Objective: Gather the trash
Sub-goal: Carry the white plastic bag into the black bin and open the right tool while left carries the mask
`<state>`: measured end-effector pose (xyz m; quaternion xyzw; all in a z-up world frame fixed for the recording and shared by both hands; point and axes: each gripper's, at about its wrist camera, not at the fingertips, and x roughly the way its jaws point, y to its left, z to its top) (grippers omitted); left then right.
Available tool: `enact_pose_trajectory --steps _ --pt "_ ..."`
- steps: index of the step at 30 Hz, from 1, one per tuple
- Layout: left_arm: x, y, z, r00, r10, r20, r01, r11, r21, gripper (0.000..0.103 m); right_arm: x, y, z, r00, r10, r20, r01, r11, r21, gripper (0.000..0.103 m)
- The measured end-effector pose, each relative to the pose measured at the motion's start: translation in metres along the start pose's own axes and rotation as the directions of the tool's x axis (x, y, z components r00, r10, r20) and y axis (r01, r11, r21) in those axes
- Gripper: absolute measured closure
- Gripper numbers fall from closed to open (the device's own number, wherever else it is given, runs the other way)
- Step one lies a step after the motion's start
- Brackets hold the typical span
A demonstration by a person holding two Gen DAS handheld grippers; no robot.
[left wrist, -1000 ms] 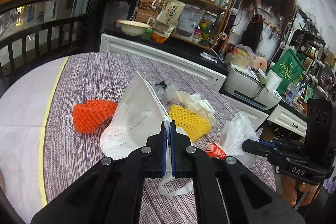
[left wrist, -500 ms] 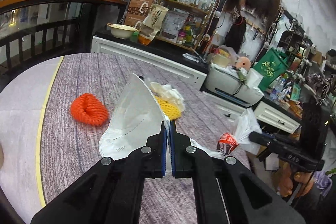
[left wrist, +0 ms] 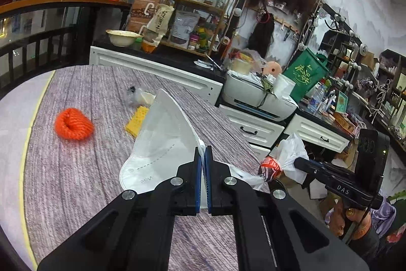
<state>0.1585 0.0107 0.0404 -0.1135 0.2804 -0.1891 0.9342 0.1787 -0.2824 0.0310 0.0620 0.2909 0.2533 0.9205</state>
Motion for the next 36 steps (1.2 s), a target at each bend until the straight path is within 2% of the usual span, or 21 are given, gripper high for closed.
enact_pose_trajectory --steps 7,15,18,23,36 --pt "0.007 -0.033 -0.014 0.999 -0.038 -0.034 0.039 0.999 0.035 0.099 -0.025 -0.040 -0.024 0.998 -0.069 0.014 0.068 0.995 0.076 0.096" --pt "0.018 -0.070 -0.025 0.995 -0.078 -0.065 0.083 0.994 0.069 0.099 -0.057 -0.095 -0.055 0.982 -0.190 0.012 0.185 0.968 0.168 0.096" --pt "0.023 -0.085 -0.030 0.992 -0.100 -0.081 0.106 0.991 0.080 0.099 -0.067 -0.116 -0.069 0.970 -0.241 -0.003 0.237 0.951 0.201 0.096" --pt "0.032 -0.110 -0.036 0.986 -0.131 -0.107 0.143 0.984 0.106 0.099 -0.073 -0.149 -0.096 0.939 -0.339 -0.066 0.344 0.906 0.248 0.096" --pt "0.060 -0.156 -0.054 0.963 -0.194 -0.185 0.221 0.966 0.136 0.099 -0.053 -0.197 -0.155 0.881 -0.429 -0.199 0.472 0.829 0.300 0.096"
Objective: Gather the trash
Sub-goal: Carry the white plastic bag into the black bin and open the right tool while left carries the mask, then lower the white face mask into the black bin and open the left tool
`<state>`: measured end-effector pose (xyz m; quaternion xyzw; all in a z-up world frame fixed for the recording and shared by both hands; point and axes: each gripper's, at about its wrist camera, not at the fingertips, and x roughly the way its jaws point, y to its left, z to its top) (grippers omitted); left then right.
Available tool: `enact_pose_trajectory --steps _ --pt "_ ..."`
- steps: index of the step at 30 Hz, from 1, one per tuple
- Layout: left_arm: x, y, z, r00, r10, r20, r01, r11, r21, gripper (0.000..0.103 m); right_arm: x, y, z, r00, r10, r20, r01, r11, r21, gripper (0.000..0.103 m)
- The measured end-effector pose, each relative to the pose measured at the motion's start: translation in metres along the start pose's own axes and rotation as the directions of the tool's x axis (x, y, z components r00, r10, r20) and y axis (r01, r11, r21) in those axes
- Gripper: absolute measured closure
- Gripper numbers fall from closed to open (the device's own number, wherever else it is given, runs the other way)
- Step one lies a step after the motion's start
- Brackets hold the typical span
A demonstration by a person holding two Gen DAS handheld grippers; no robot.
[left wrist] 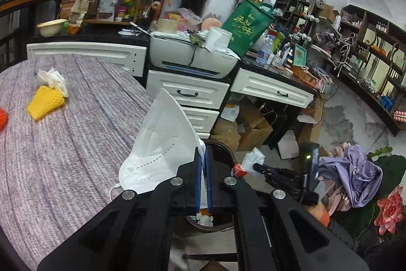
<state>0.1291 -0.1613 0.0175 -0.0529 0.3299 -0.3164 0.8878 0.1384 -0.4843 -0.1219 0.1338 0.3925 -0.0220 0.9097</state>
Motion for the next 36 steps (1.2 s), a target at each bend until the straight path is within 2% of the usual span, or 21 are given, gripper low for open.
enact_pose_trajectory --steps 2,3,5,6,7,12,15,20,30,36 --pt "0.010 -0.005 -0.002 0.999 -0.025 -0.021 0.024 1.000 -0.010 0.099 0.012 -0.005 -0.008 1.000 -0.020 -0.021 0.020 1.000 0.019 0.095" --pt "0.016 -0.008 -0.003 0.999 -0.033 -0.031 0.033 0.999 -0.011 0.099 0.016 -0.006 -0.011 0.999 -0.021 -0.033 0.022 0.999 0.027 0.092" --pt "0.026 -0.015 -0.005 0.998 -0.037 -0.047 0.037 0.999 0.001 0.099 0.027 -0.014 -0.020 0.997 -0.011 -0.071 0.017 0.997 0.080 0.068" --pt "0.032 -0.020 -0.006 0.998 -0.039 -0.057 0.040 0.999 0.009 0.099 0.030 -0.017 -0.024 0.996 -0.013 -0.085 0.022 0.994 0.104 0.043" --pt "0.036 -0.024 -0.008 0.997 -0.043 -0.067 0.044 0.999 0.016 0.099 0.030 -0.020 -0.026 0.996 -0.018 -0.085 0.028 0.992 0.123 0.030" --pt "0.061 -0.046 -0.012 0.991 -0.073 -0.113 0.078 0.996 0.045 0.099 0.014 -0.026 -0.033 0.998 -0.052 -0.044 0.058 0.989 0.135 0.029" --pt "0.075 -0.060 -0.016 0.986 -0.093 -0.140 0.103 0.993 0.064 0.099 0.002 -0.030 -0.036 0.997 -0.079 -0.022 0.081 0.987 0.137 0.022" --pt "0.100 -0.074 -0.026 0.975 -0.108 -0.195 0.126 0.989 0.081 0.099 -0.020 -0.032 -0.039 0.989 -0.142 0.038 0.138 0.985 0.104 0.019" --pt "0.148 -0.084 -0.049 0.947 -0.085 -0.308 0.119 0.988 0.093 0.099 -0.051 -0.051 -0.039 0.980 -0.165 0.113 0.149 0.979 0.139 0.019" --pt "0.174 -0.085 -0.062 0.928 -0.059 -0.367 0.104 0.989 0.103 0.099 -0.054 -0.062 -0.041 0.976 -0.187 0.114 0.167 0.972 0.167 0.019"
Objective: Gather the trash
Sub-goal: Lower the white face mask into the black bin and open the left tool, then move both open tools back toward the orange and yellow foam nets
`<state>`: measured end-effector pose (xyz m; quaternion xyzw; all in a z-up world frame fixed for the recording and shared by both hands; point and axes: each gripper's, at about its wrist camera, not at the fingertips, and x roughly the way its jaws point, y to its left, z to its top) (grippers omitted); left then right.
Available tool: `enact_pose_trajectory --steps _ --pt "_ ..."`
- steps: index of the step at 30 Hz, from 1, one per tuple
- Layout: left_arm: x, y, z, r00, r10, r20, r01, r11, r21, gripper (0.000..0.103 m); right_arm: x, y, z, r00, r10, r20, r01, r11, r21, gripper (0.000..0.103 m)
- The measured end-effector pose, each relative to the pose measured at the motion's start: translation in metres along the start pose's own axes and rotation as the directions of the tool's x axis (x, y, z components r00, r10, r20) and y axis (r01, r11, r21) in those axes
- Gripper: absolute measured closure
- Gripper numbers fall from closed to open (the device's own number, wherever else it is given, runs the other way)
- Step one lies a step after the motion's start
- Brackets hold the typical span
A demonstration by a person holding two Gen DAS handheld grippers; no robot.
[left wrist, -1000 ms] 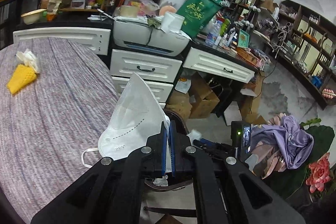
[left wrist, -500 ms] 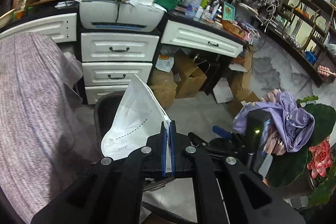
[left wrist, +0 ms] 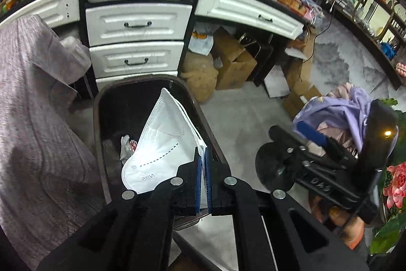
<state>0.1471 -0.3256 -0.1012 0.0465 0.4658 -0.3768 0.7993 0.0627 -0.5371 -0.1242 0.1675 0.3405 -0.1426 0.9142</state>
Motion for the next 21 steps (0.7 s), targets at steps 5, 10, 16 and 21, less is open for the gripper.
enact_pose_trajectory --steps 5,10,16,21 --pt "0.014 -0.002 -0.001 0.999 0.010 -0.033 -0.010 1.000 0.005 0.099 0.002 -0.006 -0.001 1.000 -0.005 -0.006 0.005 1.000 0.014 0.019" --pt "0.025 0.002 0.000 0.998 0.000 -0.066 0.000 1.000 -0.002 0.097 0.002 -0.005 -0.002 1.000 -0.002 -0.006 0.002 1.000 0.020 0.019" --pt "0.019 -0.001 -0.003 0.997 0.079 -0.015 -0.078 0.996 0.034 0.027 0.000 -0.006 -0.001 1.000 -0.008 0.004 0.008 1.000 0.026 0.019" --pt "0.013 0.005 -0.004 0.996 0.079 -0.029 -0.079 0.997 0.001 0.022 -0.004 -0.005 -0.001 1.000 -0.005 0.013 0.005 1.000 0.028 0.019"
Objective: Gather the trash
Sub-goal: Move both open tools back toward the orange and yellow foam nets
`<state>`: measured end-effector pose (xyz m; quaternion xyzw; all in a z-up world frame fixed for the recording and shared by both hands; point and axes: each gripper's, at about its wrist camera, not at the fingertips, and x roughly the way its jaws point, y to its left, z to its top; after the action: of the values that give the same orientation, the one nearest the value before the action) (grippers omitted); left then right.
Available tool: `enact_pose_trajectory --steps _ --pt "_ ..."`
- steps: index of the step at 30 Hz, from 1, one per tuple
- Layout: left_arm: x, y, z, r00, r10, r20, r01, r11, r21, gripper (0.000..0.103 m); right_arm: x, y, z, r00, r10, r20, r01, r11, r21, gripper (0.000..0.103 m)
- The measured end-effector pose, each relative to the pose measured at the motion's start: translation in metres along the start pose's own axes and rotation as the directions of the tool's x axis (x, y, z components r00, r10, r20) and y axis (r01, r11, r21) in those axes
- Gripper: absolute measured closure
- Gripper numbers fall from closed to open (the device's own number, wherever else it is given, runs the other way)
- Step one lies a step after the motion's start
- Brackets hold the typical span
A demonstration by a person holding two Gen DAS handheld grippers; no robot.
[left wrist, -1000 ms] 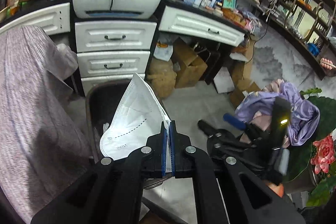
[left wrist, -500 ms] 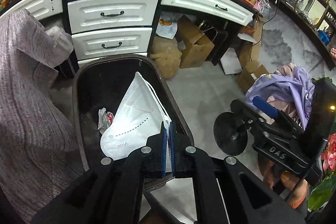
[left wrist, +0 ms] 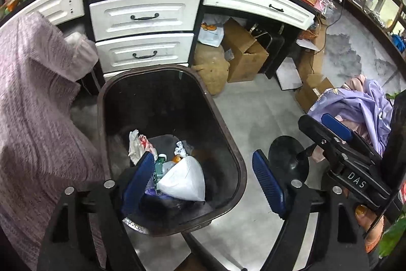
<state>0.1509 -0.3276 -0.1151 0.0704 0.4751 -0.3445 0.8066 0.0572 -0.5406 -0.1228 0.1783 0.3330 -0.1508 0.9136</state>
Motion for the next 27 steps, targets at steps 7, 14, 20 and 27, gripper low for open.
enact_pose_trajectory --steps 7,14,20,27 --pt "-0.026 -0.005 -0.006 0.998 0.012 0.066 -0.014 0.999 0.033 0.017 -0.003 0.004 0.000 1.000 0.015 0.009 -0.015 1.000 0.005 0.018" --pt "-0.060 -0.001 -0.005 0.988 0.031 0.151 -0.038 0.998 0.045 0.013 -0.007 0.013 0.004 0.999 0.039 0.015 -0.039 0.999 -0.008 0.018" --pt "-0.083 0.008 -0.008 0.977 0.058 0.206 -0.064 0.998 0.025 0.012 -0.014 0.032 0.008 0.995 0.091 0.044 -0.089 0.995 -0.048 0.012" --pt "-0.117 0.033 -0.018 0.965 0.092 0.246 -0.090 0.996 -0.021 0.011 -0.030 0.071 0.018 0.973 0.208 0.097 -0.195 0.973 -0.126 0.009"
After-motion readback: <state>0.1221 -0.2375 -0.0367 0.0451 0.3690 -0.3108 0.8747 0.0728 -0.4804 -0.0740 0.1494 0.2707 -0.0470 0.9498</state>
